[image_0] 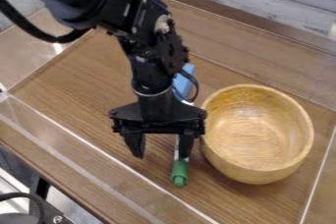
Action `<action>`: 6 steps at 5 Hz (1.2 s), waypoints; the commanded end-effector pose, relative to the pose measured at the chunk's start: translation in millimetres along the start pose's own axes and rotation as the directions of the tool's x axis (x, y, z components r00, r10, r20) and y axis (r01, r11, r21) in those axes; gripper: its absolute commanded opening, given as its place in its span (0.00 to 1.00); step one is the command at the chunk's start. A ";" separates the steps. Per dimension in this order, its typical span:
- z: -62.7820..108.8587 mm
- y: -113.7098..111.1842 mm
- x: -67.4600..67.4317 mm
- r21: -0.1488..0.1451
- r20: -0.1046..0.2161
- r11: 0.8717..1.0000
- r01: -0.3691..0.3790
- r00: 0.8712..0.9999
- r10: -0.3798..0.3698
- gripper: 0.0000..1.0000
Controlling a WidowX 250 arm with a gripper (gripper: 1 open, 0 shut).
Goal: Put the green marker in the brown bowl
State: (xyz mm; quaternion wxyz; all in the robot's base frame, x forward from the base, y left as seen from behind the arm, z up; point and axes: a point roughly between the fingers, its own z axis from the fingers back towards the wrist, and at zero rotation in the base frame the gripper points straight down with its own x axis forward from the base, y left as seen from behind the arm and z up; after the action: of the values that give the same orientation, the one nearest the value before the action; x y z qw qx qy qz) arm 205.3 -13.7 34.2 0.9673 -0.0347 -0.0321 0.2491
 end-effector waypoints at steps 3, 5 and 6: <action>-5.3 -7.6 2.9 -0.015 0.018 1.000 -0.001 1.000 0.001 0.00; 5.4 -10.1 -0.5 0.001 0.007 0.999 0.034 0.999 -0.034 0.00; 10.2 -11.9 -1.6 0.002 0.002 0.999 0.045 0.999 -0.045 0.00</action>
State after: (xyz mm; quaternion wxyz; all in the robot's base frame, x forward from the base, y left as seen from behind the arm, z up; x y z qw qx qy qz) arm 196.0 -22.7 33.0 0.9725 -0.0243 -0.0031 0.2316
